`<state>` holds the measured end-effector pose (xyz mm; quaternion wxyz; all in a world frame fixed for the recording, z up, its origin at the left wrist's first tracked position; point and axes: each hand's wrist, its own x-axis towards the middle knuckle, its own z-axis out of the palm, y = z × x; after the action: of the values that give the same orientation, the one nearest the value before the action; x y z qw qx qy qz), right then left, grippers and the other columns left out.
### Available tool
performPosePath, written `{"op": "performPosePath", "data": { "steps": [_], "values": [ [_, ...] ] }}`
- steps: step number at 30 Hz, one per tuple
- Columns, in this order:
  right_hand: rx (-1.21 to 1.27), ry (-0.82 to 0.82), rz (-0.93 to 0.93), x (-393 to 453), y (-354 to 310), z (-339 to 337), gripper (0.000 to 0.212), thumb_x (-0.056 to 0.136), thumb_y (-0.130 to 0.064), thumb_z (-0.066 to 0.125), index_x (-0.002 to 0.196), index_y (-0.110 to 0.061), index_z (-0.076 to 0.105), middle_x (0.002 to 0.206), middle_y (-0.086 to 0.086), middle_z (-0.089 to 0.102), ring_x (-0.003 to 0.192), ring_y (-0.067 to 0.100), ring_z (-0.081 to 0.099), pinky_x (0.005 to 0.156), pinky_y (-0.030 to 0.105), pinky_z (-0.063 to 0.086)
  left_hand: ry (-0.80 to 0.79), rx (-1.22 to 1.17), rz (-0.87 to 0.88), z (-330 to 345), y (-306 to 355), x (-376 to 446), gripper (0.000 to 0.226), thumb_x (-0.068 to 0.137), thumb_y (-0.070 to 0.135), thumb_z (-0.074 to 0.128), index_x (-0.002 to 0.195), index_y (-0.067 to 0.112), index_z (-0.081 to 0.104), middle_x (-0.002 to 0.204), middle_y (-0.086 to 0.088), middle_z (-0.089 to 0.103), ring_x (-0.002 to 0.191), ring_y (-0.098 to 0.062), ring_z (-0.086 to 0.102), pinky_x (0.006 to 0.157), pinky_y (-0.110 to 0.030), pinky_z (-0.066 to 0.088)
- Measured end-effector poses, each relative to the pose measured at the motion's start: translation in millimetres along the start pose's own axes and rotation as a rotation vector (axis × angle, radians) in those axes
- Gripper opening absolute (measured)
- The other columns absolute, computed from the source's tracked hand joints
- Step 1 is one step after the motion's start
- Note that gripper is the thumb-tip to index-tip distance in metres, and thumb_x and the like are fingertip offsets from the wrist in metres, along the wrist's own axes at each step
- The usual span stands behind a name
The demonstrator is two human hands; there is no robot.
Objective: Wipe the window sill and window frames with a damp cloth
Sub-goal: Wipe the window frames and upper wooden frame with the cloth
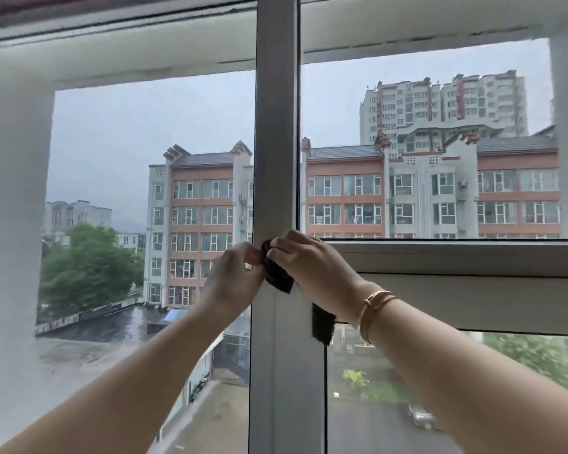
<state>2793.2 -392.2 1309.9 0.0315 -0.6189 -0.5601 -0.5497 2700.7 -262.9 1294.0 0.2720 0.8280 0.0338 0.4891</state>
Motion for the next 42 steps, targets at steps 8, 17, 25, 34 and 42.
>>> {"op": "performPosePath", "data": {
  "steps": [8,17,25,34,42],
  "values": [
    [-0.018,0.035,0.238,-64.5,34.6,-31.9,0.046,0.063,0.003,0.08,0.106,-0.003,0.068,0.112,0.008,0.067,0.101,0.027,0.06,0.086,0.04,0.055,0.002,-0.04,0.063,24.0,19.7,-0.1,0.023,0.079,0.024,0.075,0.096,0.012,0.064,0.088,0.003,0.067,0.083,-0.011,0.063,0.07,-0.015,0.047],
    [0.028,0.04,0.215,-21.6,5.6,-7.7,0.048,0.056,-0.002,0.081,0.102,-0.001,0.068,0.101,0.009,0.067,0.096,0.028,0.061,0.086,0.036,0.054,-0.003,0.016,0.046,26.0,13.9,2.2,0.02,0.069,0.015,0.08,0.084,0.008,0.07,0.079,-0.003,0.073,0.076,-0.02,0.068,0.073,-0.039,0.056],
    [-0.029,-0.012,0.267,-18.9,16.4,-11.6,0.046,0.065,-0.001,0.076,0.108,0.003,0.061,0.101,0.016,0.061,0.1,0.033,0.053,0.09,0.043,0.05,-0.017,0.068,0.0,25.1,25.0,3.3,0.01,0.081,0.02,0.067,0.084,0.01,0.069,0.08,-0.003,0.071,0.079,-0.022,0.066,0.075,-0.042,0.055],
    [-0.1,-0.054,0.353,-60.7,46.1,-44.3,0.047,0.062,-0.003,0.08,0.105,0.004,0.063,0.101,0.018,0.059,0.1,0.034,0.053,0.09,0.044,0.051,0.039,0.126,-0.057,43.6,54.4,-1.5,0.014,0.082,0.02,0.059,0.095,0.022,0.065,0.097,0.004,0.068,0.103,-0.024,0.058,0.09,-0.038,0.048],
    [-0.197,-0.128,0.475,-136.0,99.5,-95.3,0.058,0.063,-0.002,0.08,0.116,0.001,0.06,0.11,0.014,0.057,0.11,0.031,0.049,0.099,0.042,0.046,0.024,0.015,0.111,101.7,120.2,0.4,0.013,0.084,0.01,0.059,0.093,0.015,0.067,0.089,0.003,0.069,0.094,-0.023,0.062,0.087,-0.037,0.051]
  ]
}}
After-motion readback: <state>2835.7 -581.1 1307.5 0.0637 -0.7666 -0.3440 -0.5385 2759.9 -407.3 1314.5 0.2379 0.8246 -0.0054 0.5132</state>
